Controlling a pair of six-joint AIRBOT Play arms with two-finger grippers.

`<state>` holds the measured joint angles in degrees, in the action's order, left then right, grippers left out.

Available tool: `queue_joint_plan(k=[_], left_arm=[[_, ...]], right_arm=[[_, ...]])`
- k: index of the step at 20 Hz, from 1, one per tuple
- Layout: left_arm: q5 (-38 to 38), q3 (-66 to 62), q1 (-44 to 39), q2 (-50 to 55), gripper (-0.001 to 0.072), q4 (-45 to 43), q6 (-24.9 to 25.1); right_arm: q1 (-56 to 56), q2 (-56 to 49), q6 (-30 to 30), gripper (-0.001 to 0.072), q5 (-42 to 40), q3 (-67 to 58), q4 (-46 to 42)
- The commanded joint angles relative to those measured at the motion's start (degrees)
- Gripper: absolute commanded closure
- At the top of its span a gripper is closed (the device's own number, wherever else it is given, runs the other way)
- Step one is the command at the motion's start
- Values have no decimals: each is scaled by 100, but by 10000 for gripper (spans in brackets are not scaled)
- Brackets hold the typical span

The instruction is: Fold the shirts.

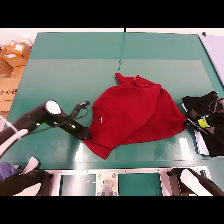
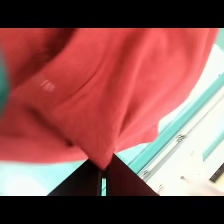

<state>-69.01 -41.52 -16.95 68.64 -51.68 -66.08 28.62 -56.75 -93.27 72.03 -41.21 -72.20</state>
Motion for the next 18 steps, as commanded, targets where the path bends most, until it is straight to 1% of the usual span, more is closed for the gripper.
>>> queue_joint_plan(k=[1,2,5,8,9,10,12,14,15,16,18], left_arm=[[-680,-632,984,-748,686,-822,-402],[-863,-984,1375,-949,686,-822,-428],[-1589,-2249,2162,-1346,686,-769,-461],[-2138,-4050,2555,-1419,685,-763,-612],[-2109,-4695,2603,-1416,685,-767,-791],[-1998,-5379,2623,-1416,686,-750,-1071],[-1773,-6603,2623,-1416,685,-756,-1486],[-1626,-7750,2623,-1419,685,-955,-1725],[-1510,-8225,2623,-1467,685,-1106,-1829],[-1311,-8470,2623,-1558,685,-1211,-1904],[-914,-8494,2623,-1915,685,-1309,-1939]], right_arm=[[-297,0,636,697,223,39,1329],[-529,24,837,698,293,13,1707],[-1047,317,896,698,601,-522,2415],[-892,907,883,697,997,-1956,3598],[-745,1084,793,697,1056,-2636,3891],[-595,1228,715,697,1047,-3305,4057],[-170,1449,518,697,964,-4710,4059],[409,1578,271,697,743,-5976,3952],[678,1604,111,697,612,-6540,3742],[831,1639,-13,697,498,-7001,3432],[911,1672,-175,697,356,-7678,2813]])
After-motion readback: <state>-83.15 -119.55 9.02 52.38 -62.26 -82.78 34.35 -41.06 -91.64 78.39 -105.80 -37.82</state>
